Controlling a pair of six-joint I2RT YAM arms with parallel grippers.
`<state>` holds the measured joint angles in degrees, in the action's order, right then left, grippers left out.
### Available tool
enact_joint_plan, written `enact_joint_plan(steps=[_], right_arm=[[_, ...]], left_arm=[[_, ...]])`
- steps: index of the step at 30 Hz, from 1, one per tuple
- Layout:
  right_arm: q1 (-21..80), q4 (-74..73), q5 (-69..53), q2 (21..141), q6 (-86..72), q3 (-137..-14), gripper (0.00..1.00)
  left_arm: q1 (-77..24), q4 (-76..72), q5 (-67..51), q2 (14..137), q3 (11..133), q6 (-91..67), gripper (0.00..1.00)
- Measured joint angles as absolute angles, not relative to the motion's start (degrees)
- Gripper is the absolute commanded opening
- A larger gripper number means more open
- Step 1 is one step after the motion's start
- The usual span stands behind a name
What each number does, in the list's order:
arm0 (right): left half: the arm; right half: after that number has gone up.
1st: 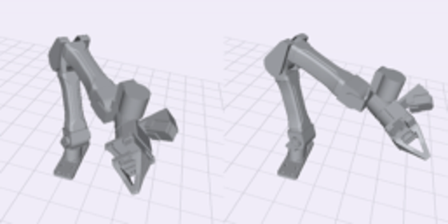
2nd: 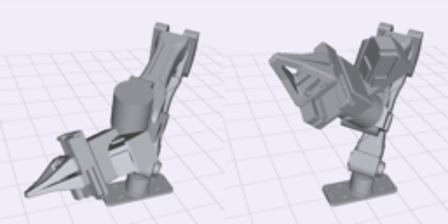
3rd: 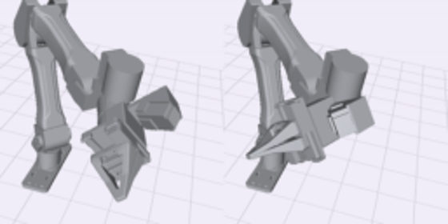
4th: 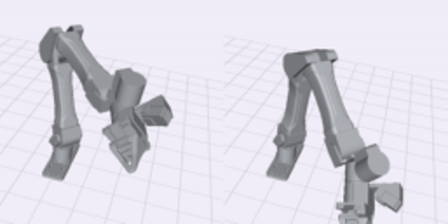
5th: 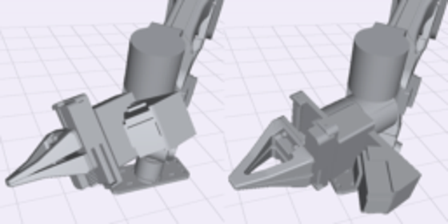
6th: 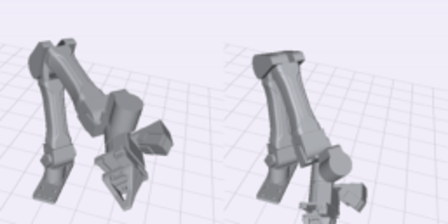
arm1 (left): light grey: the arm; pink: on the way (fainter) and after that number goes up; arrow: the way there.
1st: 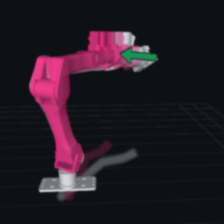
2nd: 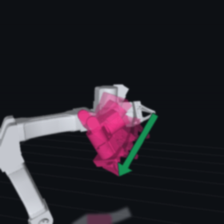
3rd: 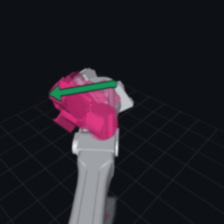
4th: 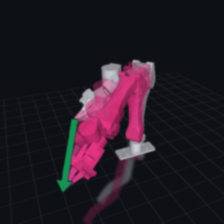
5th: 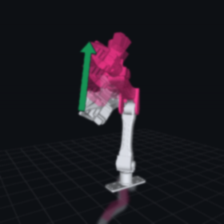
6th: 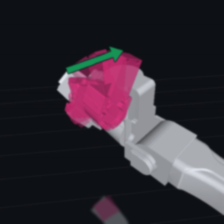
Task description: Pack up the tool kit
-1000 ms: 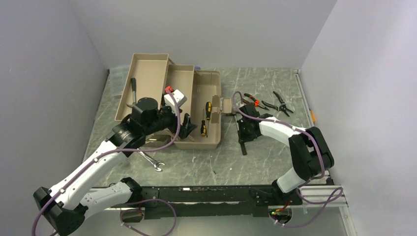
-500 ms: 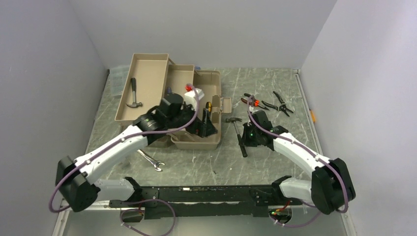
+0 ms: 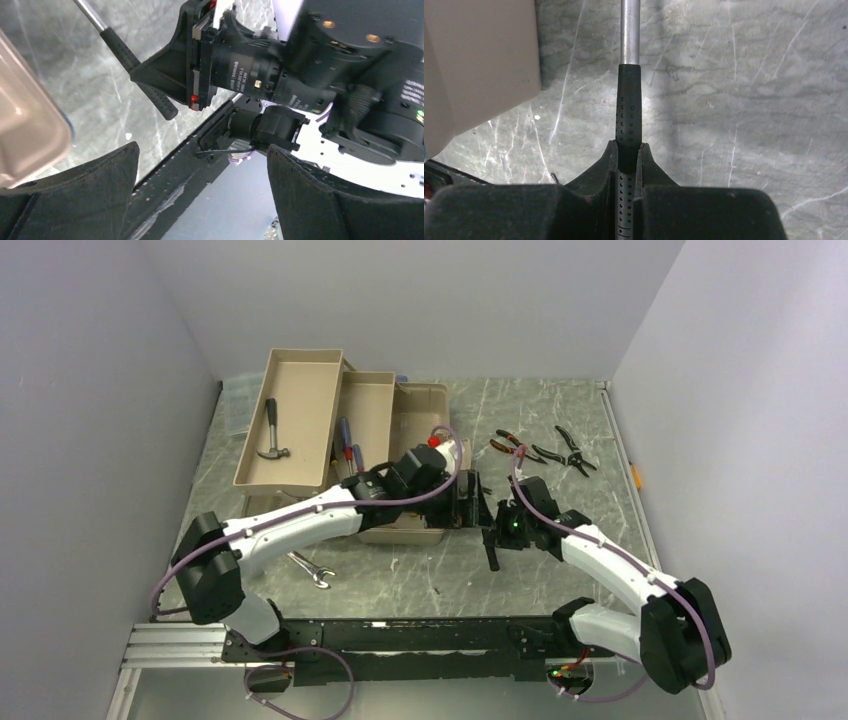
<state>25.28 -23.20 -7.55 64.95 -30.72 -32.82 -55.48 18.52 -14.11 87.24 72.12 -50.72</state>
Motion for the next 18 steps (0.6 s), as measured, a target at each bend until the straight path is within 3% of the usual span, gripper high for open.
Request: enact_joint_plan(steps=[9,18], right_arm=[[25.21,-26.59,-3.09,53.82,-38.85,-29.47,0.00],[25.10,-30.15,-0.40,44.51,-45.95,-25.61,0.00]], left_arm=[[-62.43,19.51,-4.75,94.70,75.79,-62.52,0.99],[-61.17,22.11,-0.43,100.84,80.66,-67.57,0.99]])
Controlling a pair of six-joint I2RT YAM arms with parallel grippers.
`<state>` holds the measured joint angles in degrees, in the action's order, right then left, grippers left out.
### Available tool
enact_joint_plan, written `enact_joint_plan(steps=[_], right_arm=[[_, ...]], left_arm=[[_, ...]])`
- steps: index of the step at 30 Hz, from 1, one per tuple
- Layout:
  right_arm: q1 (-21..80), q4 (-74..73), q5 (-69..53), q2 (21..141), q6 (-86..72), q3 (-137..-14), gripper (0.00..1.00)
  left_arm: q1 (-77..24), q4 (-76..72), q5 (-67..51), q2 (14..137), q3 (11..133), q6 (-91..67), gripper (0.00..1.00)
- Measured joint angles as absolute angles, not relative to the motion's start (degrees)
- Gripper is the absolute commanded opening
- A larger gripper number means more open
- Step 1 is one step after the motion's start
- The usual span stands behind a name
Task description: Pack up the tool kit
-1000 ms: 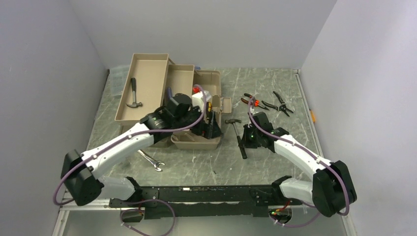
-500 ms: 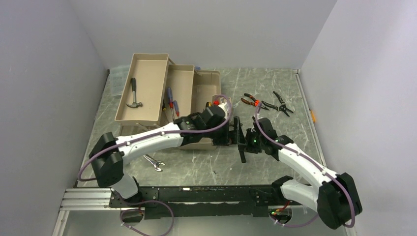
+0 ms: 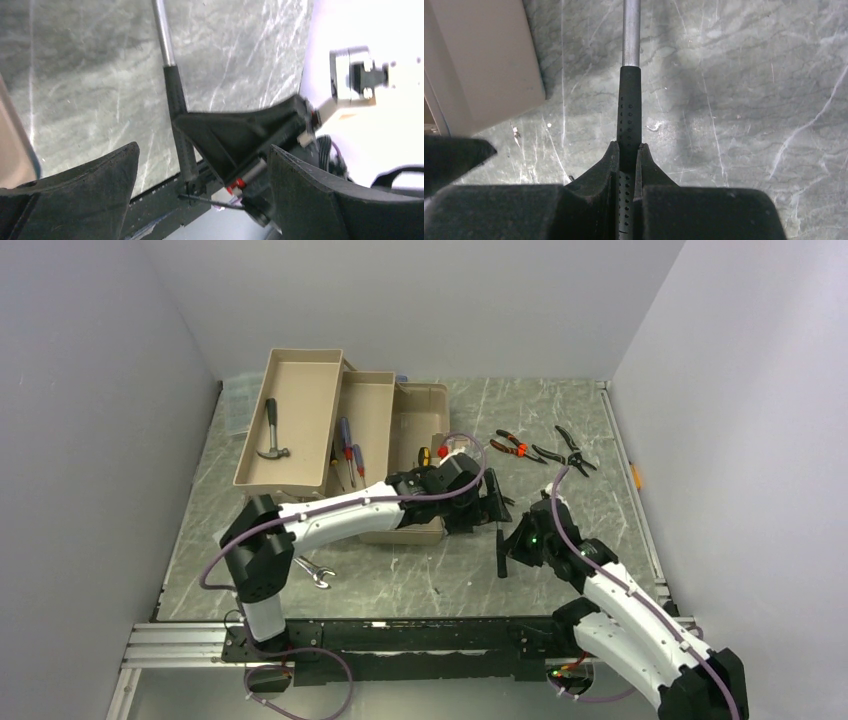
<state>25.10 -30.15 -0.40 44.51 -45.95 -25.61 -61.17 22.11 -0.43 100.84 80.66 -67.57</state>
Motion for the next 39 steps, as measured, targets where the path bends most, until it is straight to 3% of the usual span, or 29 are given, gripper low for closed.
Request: enact_joint_plan(steps=[14,19,21,29,31,36,39], right_arm=[[25.10,-34.09,1.67,38.87,-48.64,-24.80,0.00],[25.10,-34.41,1.96,38.83,-48.62,-24.80,0.00],[25.10,-34.50,2.11,38.54,-48.62,-24.80,0.00],[25.10,-35.73,2.44,37.74,-48.05,-24.80,0.00],[25.10,-35.77,2.35,37.56,-47.99,-24.80,0.00],[25.10,-36.14,1.34,37.45,-47.94,-24.77,0.00],[25.10,-36.07,0.82,37.41,-47.75,-24.77,0.00]], left_arm=[[-57.08,25.47,-4.80,111.31,88.60,-71.20,0.99],[-58.83,26.04,-7.09,112.88,88.64,-71.31,0.93],[-59.37,25.87,-8.27,113.43,88.64,-71.42,0.85],[-59.53,25.56,-13.39,119.20,90.13,-71.61,0.83],[-59.53,25.58,-14.22,121.47,91.22,-71.61,0.79],[-59.44,24.49,-16.43,123.90,91.61,-71.99,0.47],[-59.57,23.09,-17.74,124.49,92.66,-71.83,0.35]])
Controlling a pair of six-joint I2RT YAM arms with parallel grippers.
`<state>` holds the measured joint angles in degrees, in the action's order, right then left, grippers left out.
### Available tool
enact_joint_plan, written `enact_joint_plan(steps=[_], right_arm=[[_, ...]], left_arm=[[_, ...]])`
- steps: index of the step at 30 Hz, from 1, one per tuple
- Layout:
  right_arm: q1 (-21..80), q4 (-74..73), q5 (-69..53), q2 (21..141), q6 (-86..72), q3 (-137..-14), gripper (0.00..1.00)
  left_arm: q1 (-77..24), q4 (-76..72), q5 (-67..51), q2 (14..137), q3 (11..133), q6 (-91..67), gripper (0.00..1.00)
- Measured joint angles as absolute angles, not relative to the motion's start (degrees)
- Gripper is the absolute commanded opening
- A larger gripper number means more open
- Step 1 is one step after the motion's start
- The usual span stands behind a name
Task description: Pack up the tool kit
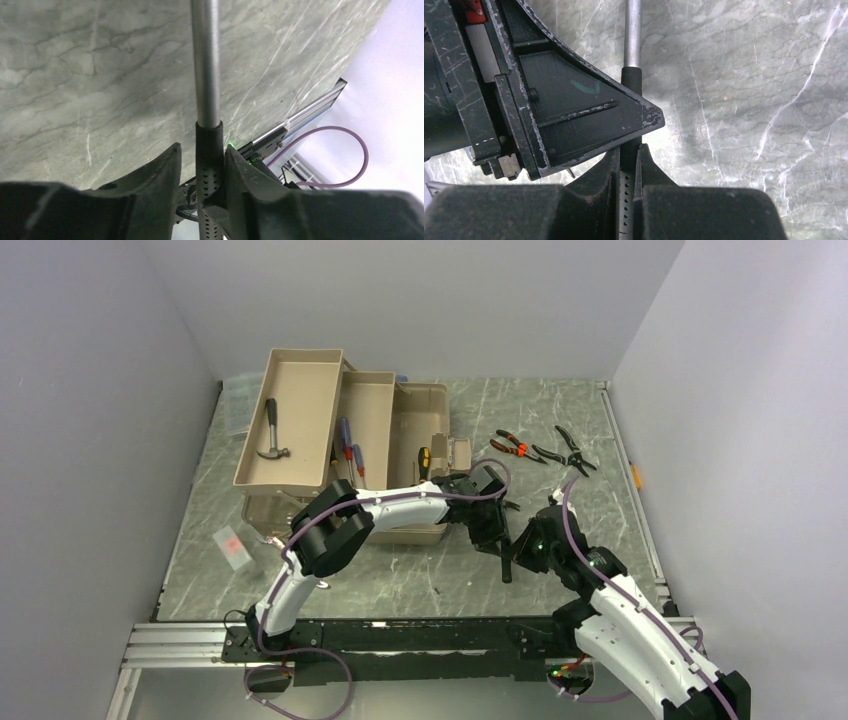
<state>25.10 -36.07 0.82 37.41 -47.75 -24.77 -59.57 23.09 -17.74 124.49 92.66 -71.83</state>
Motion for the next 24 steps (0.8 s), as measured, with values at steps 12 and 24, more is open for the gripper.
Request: enact_joint_plan(steps=[12,24], right_arm=[[25.04,-37.82,0.21,34.44,-46.74,-25.45,0.70],[24.93,-43.99,12.21,19.92,-49.32,-34.61,0.68]], left_arm=[[-59.77,21.65,-16.43,124.46,92.36,-70.57,0.00],[-60.31,29.98,-9.67,122.63,96.44,-62.54,0.00]])
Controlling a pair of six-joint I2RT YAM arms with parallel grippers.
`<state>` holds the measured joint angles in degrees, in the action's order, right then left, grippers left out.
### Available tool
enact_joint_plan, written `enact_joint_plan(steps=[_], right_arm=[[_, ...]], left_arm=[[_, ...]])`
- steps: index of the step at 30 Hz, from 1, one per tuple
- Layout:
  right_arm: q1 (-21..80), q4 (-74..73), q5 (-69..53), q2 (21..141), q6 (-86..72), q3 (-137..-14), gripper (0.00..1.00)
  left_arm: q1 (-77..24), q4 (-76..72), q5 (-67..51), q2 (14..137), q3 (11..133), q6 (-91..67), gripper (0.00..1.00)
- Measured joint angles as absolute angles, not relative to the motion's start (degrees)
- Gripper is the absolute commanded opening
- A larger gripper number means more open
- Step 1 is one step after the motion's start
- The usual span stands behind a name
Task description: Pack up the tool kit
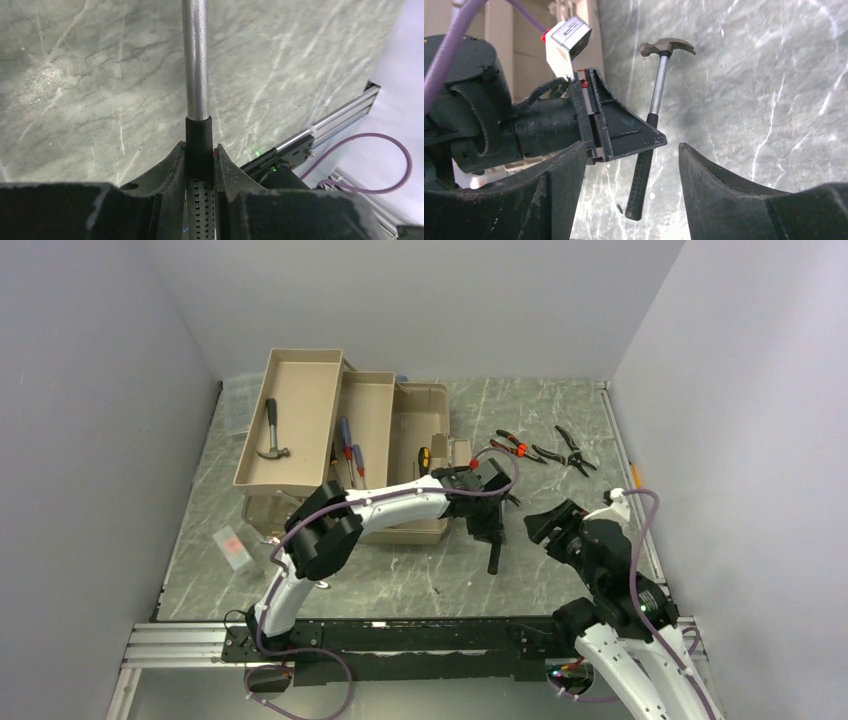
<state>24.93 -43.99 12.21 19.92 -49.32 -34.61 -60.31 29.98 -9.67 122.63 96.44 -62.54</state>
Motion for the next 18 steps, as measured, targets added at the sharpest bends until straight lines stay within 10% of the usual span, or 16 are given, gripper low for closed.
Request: enact_joint_plan(steps=[18], right_arm=[[24.93,-47.16,21.21,19.05,-52.77,-36.51,0.69]], left_arm=[[-59.83,36.45,3.60,107.09,102.76,-47.11,0.00]])
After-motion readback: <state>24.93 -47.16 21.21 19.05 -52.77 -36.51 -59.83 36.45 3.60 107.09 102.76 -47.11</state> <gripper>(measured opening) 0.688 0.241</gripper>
